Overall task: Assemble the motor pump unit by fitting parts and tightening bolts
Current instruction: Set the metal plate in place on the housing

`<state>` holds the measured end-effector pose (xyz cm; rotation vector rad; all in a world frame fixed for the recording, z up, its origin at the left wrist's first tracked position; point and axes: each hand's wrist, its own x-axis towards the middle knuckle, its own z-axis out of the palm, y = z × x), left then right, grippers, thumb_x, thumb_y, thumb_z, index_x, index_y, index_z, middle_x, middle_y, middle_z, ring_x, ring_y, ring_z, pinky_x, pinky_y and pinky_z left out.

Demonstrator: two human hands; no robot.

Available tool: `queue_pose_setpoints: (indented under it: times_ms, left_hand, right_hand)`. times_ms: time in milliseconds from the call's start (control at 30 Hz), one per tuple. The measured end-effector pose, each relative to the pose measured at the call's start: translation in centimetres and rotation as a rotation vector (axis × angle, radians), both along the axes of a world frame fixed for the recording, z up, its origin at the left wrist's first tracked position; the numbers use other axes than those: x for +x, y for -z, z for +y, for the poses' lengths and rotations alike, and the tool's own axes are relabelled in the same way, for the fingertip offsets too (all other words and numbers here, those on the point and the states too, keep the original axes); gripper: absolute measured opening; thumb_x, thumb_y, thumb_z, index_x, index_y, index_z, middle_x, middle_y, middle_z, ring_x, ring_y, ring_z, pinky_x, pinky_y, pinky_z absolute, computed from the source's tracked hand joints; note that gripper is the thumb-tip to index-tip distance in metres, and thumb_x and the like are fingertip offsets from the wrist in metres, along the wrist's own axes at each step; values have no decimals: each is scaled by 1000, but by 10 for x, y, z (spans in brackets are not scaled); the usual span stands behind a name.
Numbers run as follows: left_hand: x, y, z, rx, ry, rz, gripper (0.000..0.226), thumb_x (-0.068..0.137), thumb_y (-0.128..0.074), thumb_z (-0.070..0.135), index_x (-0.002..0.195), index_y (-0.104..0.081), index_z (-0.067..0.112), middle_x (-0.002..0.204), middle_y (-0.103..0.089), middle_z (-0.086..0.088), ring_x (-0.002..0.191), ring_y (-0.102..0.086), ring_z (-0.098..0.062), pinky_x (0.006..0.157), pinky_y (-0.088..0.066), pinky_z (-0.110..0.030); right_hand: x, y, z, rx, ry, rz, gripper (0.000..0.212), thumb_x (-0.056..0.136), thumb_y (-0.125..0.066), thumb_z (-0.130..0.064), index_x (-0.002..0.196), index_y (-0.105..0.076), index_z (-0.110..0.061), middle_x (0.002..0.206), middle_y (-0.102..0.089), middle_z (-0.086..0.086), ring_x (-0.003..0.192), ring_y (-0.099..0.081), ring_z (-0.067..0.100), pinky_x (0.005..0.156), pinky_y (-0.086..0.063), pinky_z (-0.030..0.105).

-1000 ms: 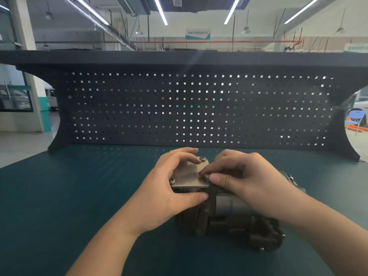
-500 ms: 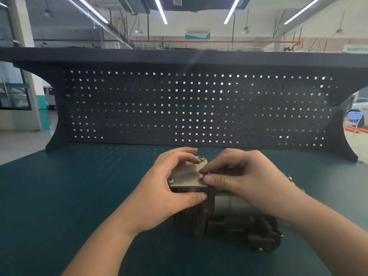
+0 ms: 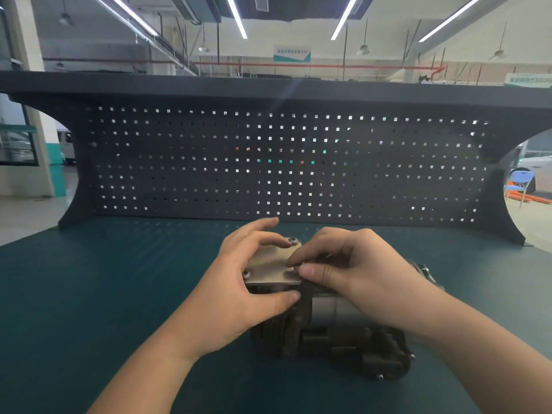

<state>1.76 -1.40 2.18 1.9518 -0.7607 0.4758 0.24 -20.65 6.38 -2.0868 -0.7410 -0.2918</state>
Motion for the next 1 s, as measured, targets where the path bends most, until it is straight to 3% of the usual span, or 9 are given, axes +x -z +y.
queue_pose_setpoints:
  times_ms: [100, 200, 267, 333, 433, 567, 700, 800, 1000]
  left_hand:
    - [0, 2, -1, -22, -25, 20, 59, 62, -80, 40, 111, -51, 56, 137, -31, 42, 127, -36, 16, 93, -33, -2]
    - [0, 2, -3, -40, -39, 18, 63, 61, -80, 40, 113, -47, 57, 132, -35, 44, 122, -38, 19, 87, -29, 5]
    - [0, 2, -3, -39, -43, 17, 65, 61, -79, 40, 114, -46, 57, 132, -39, 39, 122, -40, 17, 86, -30, 4]
    - [0, 2, -3, -49, -39, 26, 66, 62, -80, 40, 115, -45, 57, 131, -44, 31, 120, -45, 11, 86, -33, 2]
    - [0, 3, -4, -72, -34, 28, 67, 61, -80, 38, 116, -45, 56, 129, -48, 26, 117, -50, 6, 86, -37, -2]
    - [0, 6, -4, -126, -48, 57, 74, 58, -82, 39, 118, -43, 57, 122, -49, 27, 110, -53, 6, 85, -40, -3]
    - [1, 9, -3, -161, -41, 75, 81, 60, -87, 35, 122, -39, 56, 119, -47, 38, 111, -47, 16, 82, -36, 2]
    - [3, 8, -2, -158, -25, 94, 82, 64, -89, 30, 123, -39, 57, 118, -47, 37, 110, -49, 14, 82, -38, 1]
    - [5, 7, -2, -164, -14, 108, 79, 56, -85, 40, 117, -39, 63, 112, -47, 36, 106, -52, 11, 81, -39, -1]
  right_hand:
    - [1, 0, -1, -26, -4, -9, 22, 85, -71, -11, 82, -74, -33, 77, -63, -17, 76, -62, 3, 73, -46, 15]
    - [3, -1, 0, 37, 0, 36, 16, 80, -76, -13, 78, -73, -29, 78, -69, -1, 79, -66, 19, 78, -53, 31]
    - [3, -1, 0, 37, -5, 45, 13, 80, -76, -14, 79, -73, -26, 79, -70, 5, 81, -66, 24, 77, -54, 33]
    - [3, -1, 1, 31, -12, 50, 8, 77, -79, -21, 81, -73, -25, 77, -69, 4, 74, -64, 21, 76, -54, 34]
    - [2, -1, 2, 41, 44, 28, 31, 59, -80, -46, 81, -70, -25, 70, -66, -4, 65, -60, 7, 70, -54, 31]
    - [3, 1, 6, 33, 133, -56, 15, 66, -85, -30, 66, -72, -25, 68, -68, -11, 61, -59, -1, 62, -49, 15]
    - [4, -5, 0, -73, 46, -81, 10, 78, -78, -20, 77, -76, -30, 79, -64, -18, 82, -62, 1, 76, -47, 18]
    - [6, -13, -4, -179, -39, -55, 17, 83, -74, -17, 85, -77, -33, 85, -63, -20, 85, -62, 0, 76, -42, 10]
    - [16, -26, -5, -314, -81, -78, 17, 80, -77, -20, 83, -76, -36, 84, -66, -19, 85, -63, 0, 79, -44, 13]
